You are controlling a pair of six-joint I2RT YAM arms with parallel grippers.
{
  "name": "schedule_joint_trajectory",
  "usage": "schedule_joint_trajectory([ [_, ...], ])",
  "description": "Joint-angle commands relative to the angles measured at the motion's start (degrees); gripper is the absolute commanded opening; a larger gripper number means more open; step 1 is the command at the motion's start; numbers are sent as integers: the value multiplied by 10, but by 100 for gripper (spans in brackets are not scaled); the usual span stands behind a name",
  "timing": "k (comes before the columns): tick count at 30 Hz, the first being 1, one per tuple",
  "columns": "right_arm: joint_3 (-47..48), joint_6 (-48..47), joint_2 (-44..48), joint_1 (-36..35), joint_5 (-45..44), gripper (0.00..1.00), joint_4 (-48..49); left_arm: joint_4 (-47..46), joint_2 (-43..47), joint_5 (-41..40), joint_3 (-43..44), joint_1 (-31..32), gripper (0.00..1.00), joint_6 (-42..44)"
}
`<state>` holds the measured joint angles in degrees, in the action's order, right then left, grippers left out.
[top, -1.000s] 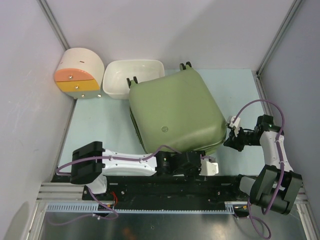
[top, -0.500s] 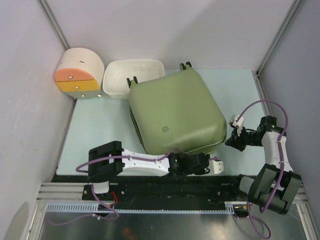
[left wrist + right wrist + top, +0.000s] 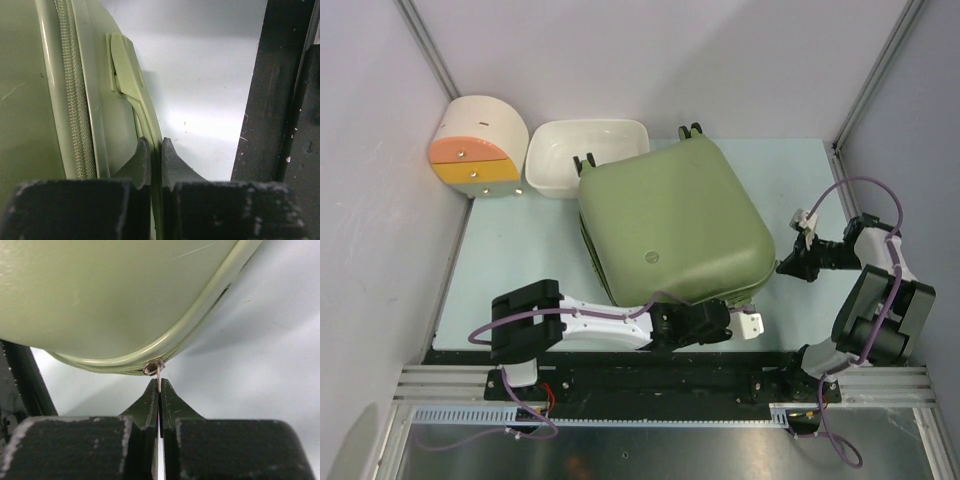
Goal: Open, take out, and arrange the luggage
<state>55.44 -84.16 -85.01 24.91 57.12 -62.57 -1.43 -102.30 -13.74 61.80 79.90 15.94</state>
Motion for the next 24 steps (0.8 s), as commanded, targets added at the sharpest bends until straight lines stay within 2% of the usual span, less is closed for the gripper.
schedule_joint_trajectory([
  [1, 88, -18, -23, 12, 31, 0, 169, 146, 22, 42, -48, 10, 0, 21],
  [5, 89, 20, -59, -45, 26, 0, 236, 146, 15, 55, -40, 28, 0, 30],
  [9, 90, 115, -92, -92, 45, 0, 353, 146, 0, 56, -27, 31, 0, 41],
  [12, 89, 141, -107, -116, 49, 0, 380, 146, -3, 70, -28, 31, 0, 46],
  [16, 89, 174, -107, -113, 41, 0, 399, 146, 11, 83, -27, 29, 0, 45],
  [17, 89, 176, -103, -108, 38, 6, 397, 147, 24, 92, -27, 21, 5, 38],
  [18, 89, 178, -99, -96, 34, 14, 393, 147, 38, 99, -22, 16, 19, 28],
  [19, 89, 180, -95, -92, 27, 21, 390, 148, 71, 116, -13, 8, 53, 9],
  [20, 89, 188, -83, -87, 12, 35, 386, 151, 87, 125, -5, -10, 66, 1],
  [21, 89, 195, -77, -73, 5, 38, 387, 157, 104, 132, 13, -20, 86, -12],
  [22, 90, 202, -72, -65, -8, 41, 385, 175, 121, 155, 23, -30, 99, -16],
  [23, 90, 213, -57, -57, -13, 50, 387, 190, 150, 174, 37, -53, 100, -20],
  [24, 91, 219, -51, -41, -17, 53, 385, 207, 165, 191, 68, -65, 100, -27],
])
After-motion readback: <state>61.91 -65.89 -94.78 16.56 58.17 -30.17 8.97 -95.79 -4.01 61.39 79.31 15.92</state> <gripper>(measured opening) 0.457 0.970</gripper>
